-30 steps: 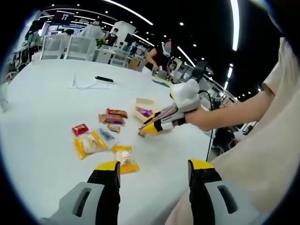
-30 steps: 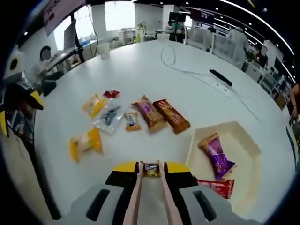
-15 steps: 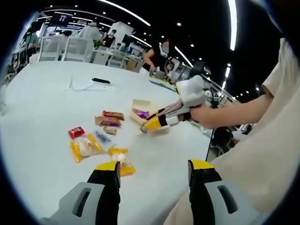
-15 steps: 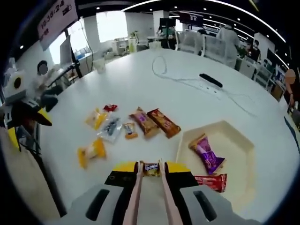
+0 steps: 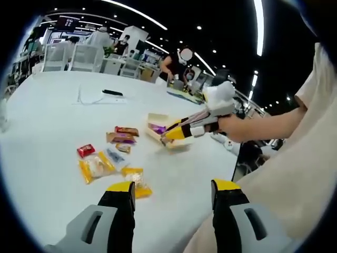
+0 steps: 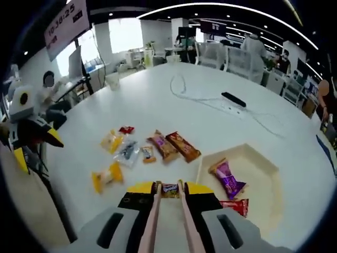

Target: Place the target food into the container with the food tongs after gripping and lifting it, then release it inside without dropping or visibly crushing the food.

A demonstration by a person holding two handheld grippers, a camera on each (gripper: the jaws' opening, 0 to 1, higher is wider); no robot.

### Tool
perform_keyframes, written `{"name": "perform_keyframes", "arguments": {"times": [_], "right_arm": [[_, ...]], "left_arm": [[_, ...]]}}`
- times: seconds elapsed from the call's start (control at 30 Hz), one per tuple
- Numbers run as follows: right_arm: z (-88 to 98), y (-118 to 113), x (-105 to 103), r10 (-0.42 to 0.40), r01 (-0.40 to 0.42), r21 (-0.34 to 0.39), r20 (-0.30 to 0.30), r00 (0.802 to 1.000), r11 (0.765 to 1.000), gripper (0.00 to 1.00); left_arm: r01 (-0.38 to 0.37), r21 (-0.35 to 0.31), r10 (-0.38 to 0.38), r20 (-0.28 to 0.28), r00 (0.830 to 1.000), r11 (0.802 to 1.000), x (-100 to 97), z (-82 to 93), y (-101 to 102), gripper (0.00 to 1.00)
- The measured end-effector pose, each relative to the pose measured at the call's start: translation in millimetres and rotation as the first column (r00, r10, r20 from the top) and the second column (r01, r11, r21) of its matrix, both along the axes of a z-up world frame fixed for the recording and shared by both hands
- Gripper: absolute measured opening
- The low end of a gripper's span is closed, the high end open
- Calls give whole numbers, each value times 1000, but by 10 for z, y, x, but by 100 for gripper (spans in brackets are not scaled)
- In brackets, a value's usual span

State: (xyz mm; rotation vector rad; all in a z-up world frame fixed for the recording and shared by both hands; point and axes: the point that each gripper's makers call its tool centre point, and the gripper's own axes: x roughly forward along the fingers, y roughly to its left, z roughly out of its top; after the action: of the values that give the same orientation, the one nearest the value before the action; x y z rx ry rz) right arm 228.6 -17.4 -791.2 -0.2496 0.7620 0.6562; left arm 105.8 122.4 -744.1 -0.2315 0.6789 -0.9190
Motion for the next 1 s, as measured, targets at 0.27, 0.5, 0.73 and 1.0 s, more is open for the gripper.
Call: {"name": "perform_keyframes", "arguments": {"times": [0.27,0.5,0.73,1.0], "right_arm": [[81,25,-4,3,-3,4,16,1000,1000,20],[204,69,-16,8,-9,18,36,999,1000,20],[389,78,7,-12,8,53,77,997,999,20],[572,51,10,-29,20,81,114,993,996,20]], "left_arm": [[-7,-2,7,4,1000,1000,-30,6,16,58],[-36,-1,36,19,999,999,-103,78,82,58],[-59,11,59,30,998,998,-254,92,110,58],[-72,0,72,47,996,997,-366,175,48,58]]}}
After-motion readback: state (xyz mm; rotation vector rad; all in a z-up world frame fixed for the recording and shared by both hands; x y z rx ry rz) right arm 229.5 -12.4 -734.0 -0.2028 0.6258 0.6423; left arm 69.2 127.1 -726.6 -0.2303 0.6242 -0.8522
